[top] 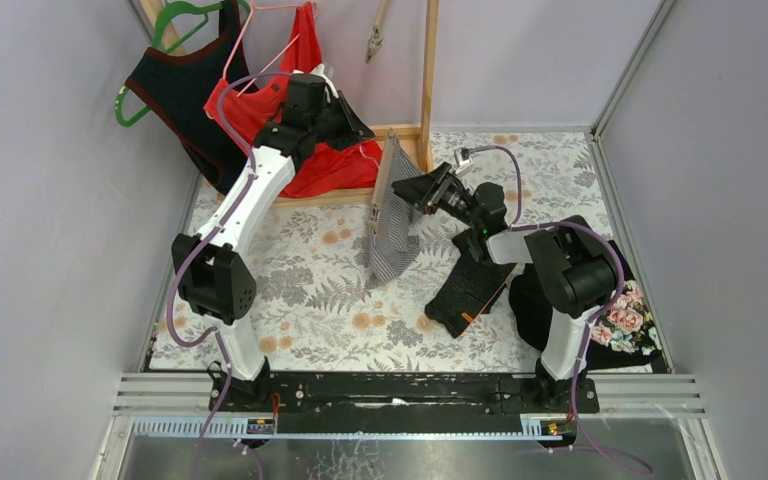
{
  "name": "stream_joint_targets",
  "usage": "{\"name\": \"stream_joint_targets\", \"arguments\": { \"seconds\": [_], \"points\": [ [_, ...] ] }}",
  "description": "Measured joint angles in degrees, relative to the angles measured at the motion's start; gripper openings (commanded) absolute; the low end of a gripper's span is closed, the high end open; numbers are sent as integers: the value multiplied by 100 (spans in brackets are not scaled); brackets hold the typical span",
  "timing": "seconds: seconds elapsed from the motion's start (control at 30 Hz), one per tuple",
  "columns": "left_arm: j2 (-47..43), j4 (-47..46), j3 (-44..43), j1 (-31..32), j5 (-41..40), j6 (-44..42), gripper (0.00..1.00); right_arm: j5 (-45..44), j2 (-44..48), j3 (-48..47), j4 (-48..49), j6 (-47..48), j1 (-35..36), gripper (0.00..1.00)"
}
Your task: Clip the underwear to the hanger
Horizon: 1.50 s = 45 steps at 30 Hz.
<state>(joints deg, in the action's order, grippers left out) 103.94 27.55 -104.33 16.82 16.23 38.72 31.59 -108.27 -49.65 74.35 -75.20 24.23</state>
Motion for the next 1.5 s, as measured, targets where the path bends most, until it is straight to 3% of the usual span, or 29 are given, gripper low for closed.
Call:
{"name": "stream_joint_targets", "arguments": {
  "seconds": [0.33,0.63,0.93,1.1,1.5],
  "points": [
    [70,236,-107,0,-79,-118,0,37,125,-162,-96,111,166,54],
    [68,282,-105,0,-2,-129,0,-328,1602,-1156,-2990,3449,481,51],
    [68,282,-105,7,63,-127,0,-601,1346,-2277,-4892,5563,723,50],
    [68,282,-105,7,79,-129,0,-822,981,-2367,-5453,6085,817,49],
    [46,299,-66,13,81,-151,0,-1064,863,-2605,-5700,6599,935,47]
  ]
}}
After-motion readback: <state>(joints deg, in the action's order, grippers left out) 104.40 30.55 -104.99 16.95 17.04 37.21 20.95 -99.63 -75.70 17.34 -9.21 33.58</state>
